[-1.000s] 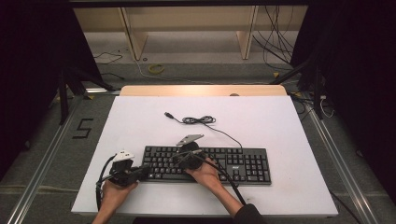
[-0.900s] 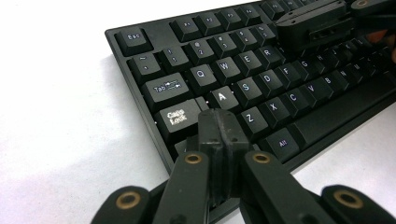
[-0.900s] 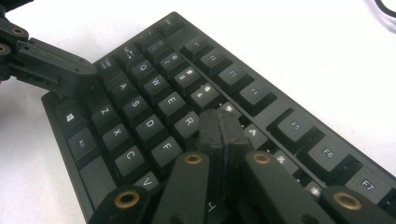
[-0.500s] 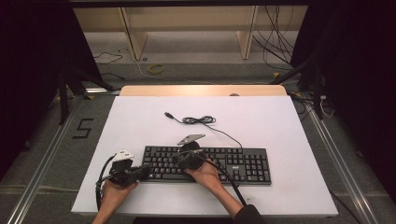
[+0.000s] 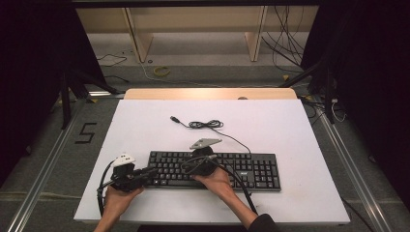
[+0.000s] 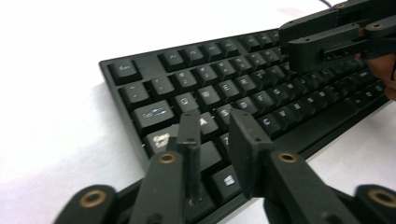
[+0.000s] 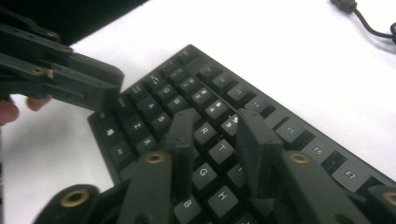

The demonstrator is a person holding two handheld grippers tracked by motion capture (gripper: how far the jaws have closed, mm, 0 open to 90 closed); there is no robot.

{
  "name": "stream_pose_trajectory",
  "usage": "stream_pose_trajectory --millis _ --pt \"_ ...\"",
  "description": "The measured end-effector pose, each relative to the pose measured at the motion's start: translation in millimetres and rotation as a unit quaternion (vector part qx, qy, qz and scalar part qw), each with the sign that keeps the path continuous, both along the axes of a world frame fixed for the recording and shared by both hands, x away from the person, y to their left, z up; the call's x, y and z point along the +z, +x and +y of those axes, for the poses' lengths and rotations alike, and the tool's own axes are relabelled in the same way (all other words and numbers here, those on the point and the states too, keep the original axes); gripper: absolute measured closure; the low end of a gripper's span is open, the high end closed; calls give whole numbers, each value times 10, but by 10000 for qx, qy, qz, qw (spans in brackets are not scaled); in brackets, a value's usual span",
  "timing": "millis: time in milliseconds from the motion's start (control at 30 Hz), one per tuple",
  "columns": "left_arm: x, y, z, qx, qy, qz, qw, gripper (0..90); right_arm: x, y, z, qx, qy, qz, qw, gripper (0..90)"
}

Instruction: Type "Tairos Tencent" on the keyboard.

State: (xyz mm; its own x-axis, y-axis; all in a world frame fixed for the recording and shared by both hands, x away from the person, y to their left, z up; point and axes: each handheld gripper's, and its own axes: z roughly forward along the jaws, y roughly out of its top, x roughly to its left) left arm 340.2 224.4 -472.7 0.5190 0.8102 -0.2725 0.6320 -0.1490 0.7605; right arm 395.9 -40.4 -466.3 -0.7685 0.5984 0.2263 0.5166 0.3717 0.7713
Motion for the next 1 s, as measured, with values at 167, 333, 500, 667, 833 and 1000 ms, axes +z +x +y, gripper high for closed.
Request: stream_pose_trajectory --millis 167,333,500,667,833,1000 --pt "21 5 -31 -49 -62 -28 10000 585 54 -43 -48 57 63 -16 10000 517" --pt "55 29 -69 -48 -168 -132 9998 456 91 -106 -104 87 118 -43 9999 414" --pt "78 72 -96 -40 -184 -170 9997 396 108 -162 -186 122 179 -73 9997 387" --pt "97 109 -127 -67 -142 -171 9997 386 114 -213 -252 131 226 -80 9996 378" --pt "107 162 -146 -18 -137 -151 9998 378 108 -240 -294 129 231 -76 9996 362" --pt "91 213 -138 87 -51 -62 9999 490 108 -272 -345 123 270 -87 9995 352"
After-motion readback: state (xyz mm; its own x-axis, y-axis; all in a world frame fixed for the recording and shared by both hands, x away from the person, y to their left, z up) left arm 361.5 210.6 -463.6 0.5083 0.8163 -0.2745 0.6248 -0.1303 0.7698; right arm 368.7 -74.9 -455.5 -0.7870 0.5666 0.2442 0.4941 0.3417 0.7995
